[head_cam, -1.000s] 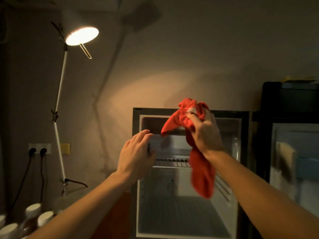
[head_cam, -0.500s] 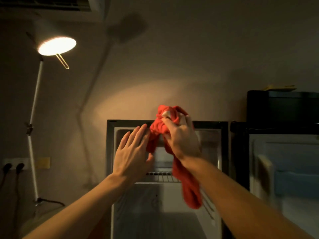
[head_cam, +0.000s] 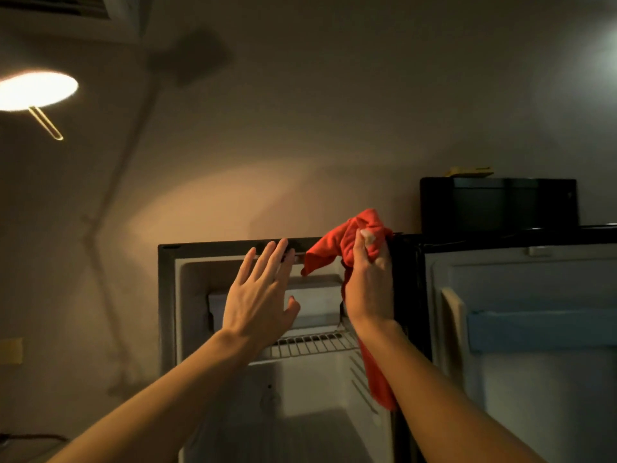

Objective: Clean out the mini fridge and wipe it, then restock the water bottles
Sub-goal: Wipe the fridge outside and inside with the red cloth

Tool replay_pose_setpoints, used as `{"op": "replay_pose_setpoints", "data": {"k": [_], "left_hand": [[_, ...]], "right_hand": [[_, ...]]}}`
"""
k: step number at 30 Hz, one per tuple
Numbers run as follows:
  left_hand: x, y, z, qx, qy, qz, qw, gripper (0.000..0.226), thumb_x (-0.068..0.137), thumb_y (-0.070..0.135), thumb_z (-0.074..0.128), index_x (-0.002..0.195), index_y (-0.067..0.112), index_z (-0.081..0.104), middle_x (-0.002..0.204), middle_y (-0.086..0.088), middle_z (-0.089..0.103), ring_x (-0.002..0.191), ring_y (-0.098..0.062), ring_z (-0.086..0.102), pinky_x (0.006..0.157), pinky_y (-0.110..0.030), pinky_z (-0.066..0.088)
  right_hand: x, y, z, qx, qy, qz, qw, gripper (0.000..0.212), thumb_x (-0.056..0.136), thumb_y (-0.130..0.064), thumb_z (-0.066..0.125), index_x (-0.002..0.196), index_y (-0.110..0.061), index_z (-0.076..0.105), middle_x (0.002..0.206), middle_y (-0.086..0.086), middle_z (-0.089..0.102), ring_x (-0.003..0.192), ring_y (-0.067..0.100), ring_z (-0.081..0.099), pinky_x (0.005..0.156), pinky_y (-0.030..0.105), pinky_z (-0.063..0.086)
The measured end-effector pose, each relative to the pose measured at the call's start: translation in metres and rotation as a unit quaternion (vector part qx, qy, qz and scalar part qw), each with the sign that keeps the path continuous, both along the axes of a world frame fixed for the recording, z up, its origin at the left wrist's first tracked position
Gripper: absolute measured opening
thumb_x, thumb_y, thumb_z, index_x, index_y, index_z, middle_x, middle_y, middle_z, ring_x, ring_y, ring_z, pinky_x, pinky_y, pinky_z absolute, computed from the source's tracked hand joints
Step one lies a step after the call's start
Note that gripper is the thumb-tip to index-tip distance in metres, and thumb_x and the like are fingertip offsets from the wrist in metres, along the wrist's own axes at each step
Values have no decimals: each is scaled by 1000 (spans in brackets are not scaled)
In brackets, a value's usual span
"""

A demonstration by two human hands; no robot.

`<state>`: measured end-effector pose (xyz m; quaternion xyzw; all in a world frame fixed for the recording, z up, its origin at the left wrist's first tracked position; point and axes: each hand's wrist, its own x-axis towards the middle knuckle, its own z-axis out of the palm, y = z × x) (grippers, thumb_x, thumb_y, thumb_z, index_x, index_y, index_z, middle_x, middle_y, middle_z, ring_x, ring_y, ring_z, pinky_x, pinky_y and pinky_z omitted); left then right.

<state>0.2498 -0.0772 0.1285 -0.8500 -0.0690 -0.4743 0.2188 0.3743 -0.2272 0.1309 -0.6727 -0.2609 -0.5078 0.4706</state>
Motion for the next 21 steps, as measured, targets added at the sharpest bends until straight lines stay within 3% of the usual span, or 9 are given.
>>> {"op": "replay_pose_setpoints", "data": {"k": [1, 3, 5, 7, 11, 15, 16, 19, 21], "left_hand": [[4, 2, -1, 4, -2, 0, 1000, 91, 80, 50, 63, 154, 11, 28, 163, -9, 15, 151, -24, 12, 122, -48, 15], [8, 3, -2, 24, 0, 9, 1000, 93, 79, 50, 65, 154, 10, 26, 163, -11, 14, 151, -25, 11, 122, -48, 14], [9, 6, -5, 29, 1, 13, 999, 95, 77, 47, 66, 154, 9, 25, 163, -12, 14, 151, -26, 10, 122, -48, 13], [10, 7, -8, 39, -3, 19, 999, 95, 78, 46, 65, 155, 7, 22, 163, -14, 13, 151, -27, 9, 123, -48, 10], [12, 6, -10, 42, -6, 24, 999, 95, 81, 45, 59, 156, 7, 14, 164, -15, 6, 152, -28, 4, 123, -47, 6], [16, 5, -15, 24, -15, 13, 1000, 97, 84, 45, 56, 156, 5, 4, 164, -15, -4, 151, -28, -5, 123, -45, 0], [17, 5, -16, 21, -17, 8, 1000, 97, 84, 46, 55, 156, 6, 2, 163, -15, -7, 151, -28, -7, 123, -45, -2], [18, 1, -17, 1, -21, -2, 1000, 98, 87, 48, 52, 155, 6, -4, 162, -14, -13, 150, -28, -13, 123, -44, -4], [19, -2, -18, -8, -26, -7, 1000, 98, 88, 49, 50, 154, 6, -8, 162, -15, -16, 150, -28, -15, 122, -44, -6]], "right_hand": [[-1, 2, 1, -11, 17, 29, 999, 45, 105, -26, 22, 139, -6, 45, 133, 13, 48, 115, 21, 47, 93, -3, 28], [0, 1, -1, -13, 18, 35, 999, 40, 106, -36, 30, 136, -14, 47, 121, 6, 54, 106, 16, 52, 82, -2, 34], [2, -4, -9, -7, 42, 44, 998, 40, 105, -42, 34, 137, -24, 46, 122, 4, 56, 112, 18, 54, 91, 12, 40], [1, -6, -18, -38, 88, 3, 995, 42, 104, -42, 35, 144, -29, 40, 142, 5, 48, 128, 21, 46, 102, 23, 34], [-11, -7, -35, -54, 157, -8, 986, 36, 105, -27, 34, 137, -18, 48, 137, 12, 52, 124, 29, 51, 90, 19, 37], [-13, -6, -65, -71, 177, -68, 979, 42, 105, -27, 29, 146, -24, 36, 146, 10, 44, 132, 25, 45, 112, 37, 34], [-13, -4, -71, -72, 175, -74, 979, 42, 105, -26, 31, 146, -24, 36, 145, 10, 45, 131, 25, 46, 113, 39, 34], [-16, -4, -73, -62, 179, -109, 976, 35, 105, -30, 39, 139, -26, 46, 133, 2, 54, 123, 18, 50, 105, 23, 31], [-22, -4, -65, -49, 166, -119, 978, 35, 103, -37, 42, 136, -27, 48, 126, 0, 55, 118, 20, 52, 96, 29, 37]]}}
